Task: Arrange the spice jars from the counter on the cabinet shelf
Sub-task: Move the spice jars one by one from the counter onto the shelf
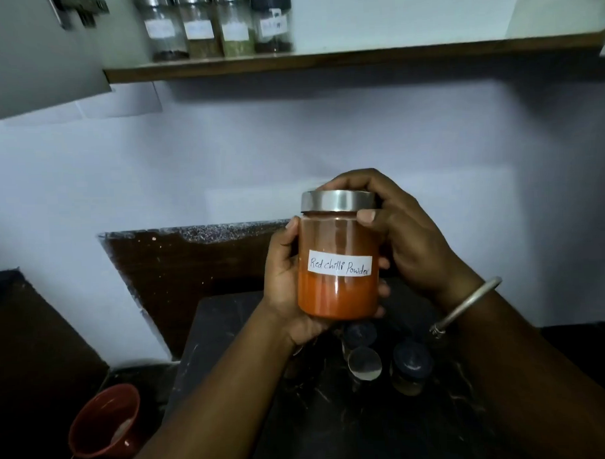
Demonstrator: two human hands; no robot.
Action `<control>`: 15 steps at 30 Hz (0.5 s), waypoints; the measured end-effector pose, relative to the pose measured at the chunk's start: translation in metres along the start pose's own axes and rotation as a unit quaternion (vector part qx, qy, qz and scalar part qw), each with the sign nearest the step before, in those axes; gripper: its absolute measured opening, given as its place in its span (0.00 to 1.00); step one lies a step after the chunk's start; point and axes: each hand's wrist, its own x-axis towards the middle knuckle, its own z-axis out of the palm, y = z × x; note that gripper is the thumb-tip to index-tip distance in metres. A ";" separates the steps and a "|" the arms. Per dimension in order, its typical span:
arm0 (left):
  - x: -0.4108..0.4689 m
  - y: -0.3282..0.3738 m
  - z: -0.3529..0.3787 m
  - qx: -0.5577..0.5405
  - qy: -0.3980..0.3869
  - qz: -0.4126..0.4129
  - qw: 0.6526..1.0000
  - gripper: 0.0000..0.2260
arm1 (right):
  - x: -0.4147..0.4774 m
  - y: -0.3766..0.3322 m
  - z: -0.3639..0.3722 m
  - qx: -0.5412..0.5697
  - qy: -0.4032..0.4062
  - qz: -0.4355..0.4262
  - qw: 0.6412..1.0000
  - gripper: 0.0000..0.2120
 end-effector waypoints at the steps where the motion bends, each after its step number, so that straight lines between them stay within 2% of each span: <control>1: 0.003 0.002 0.003 0.005 0.003 0.003 1.000 0.36 | 0.001 -0.003 -0.001 -0.007 0.011 0.000 1.000 0.15; 3: 0.008 0.008 0.009 0.012 0.010 0.009 1.000 0.36 | 0.002 -0.009 -0.002 -0.023 0.035 0.005 0.999 0.16; 6: 0.022 0.030 0.020 0.041 0.000 0.025 0.999 0.35 | 0.010 -0.027 -0.006 -0.059 0.089 0.019 0.994 0.23; 9: 0.043 0.063 0.035 0.082 -0.009 0.052 0.995 0.34 | 0.023 -0.048 -0.012 -0.114 0.152 0.001 0.982 0.26; 11: 0.063 0.088 0.045 0.106 -0.006 0.080 0.991 0.34 | 0.035 -0.065 -0.018 -0.225 0.180 -0.031 0.957 0.28; 13: 0.084 0.115 0.060 0.134 -0.033 0.096 0.986 0.33 | 0.051 -0.083 -0.022 -0.352 0.195 -0.058 0.914 0.33; 15: 0.108 0.147 0.075 0.163 -0.053 0.109 0.979 0.32 | 0.078 -0.104 -0.031 -0.397 0.222 -0.082 0.887 0.36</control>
